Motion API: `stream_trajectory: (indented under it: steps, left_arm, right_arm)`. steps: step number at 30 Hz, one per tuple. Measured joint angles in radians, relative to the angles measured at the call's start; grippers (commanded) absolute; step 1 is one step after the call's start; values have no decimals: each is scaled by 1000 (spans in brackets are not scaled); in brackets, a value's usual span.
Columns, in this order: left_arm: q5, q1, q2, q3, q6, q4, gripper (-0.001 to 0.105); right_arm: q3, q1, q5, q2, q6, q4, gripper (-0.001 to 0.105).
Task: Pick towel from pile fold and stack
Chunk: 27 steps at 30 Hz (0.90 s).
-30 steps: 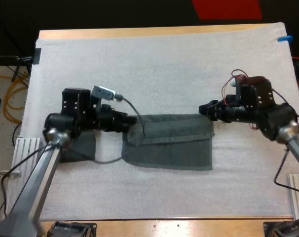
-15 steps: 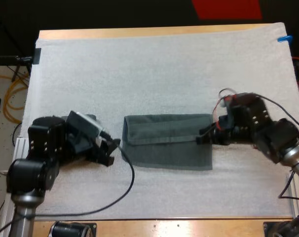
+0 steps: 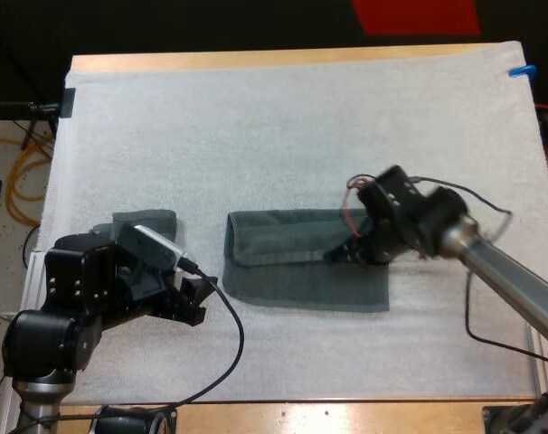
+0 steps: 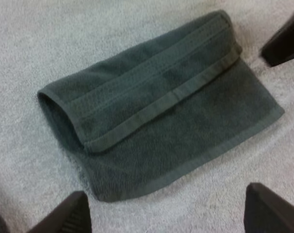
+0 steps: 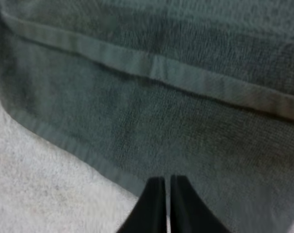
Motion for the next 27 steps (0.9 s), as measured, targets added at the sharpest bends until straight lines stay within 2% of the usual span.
stream_trajectory:
  steps: [7, 12, 22, 27]
  left_arm:
    - [0, 0, 0, 0, 0, 0, 64]
    - [0, 0, 0, 0, 0, 0, 64]
    - [0, 0, 0, 0, 0, 0, 64]
    - [0, 0, 0, 0, 0, 0, 64]
  right_arm:
    - [-175, 0, -3, 252, -81, 132, 0]
    - [-263, 0, -7, 375, -93, 188, 0]
    - [-286, 0, -24, 472, -125, 213, 0]
    - [-288, 0, 25, 478, -130, 161, 0]
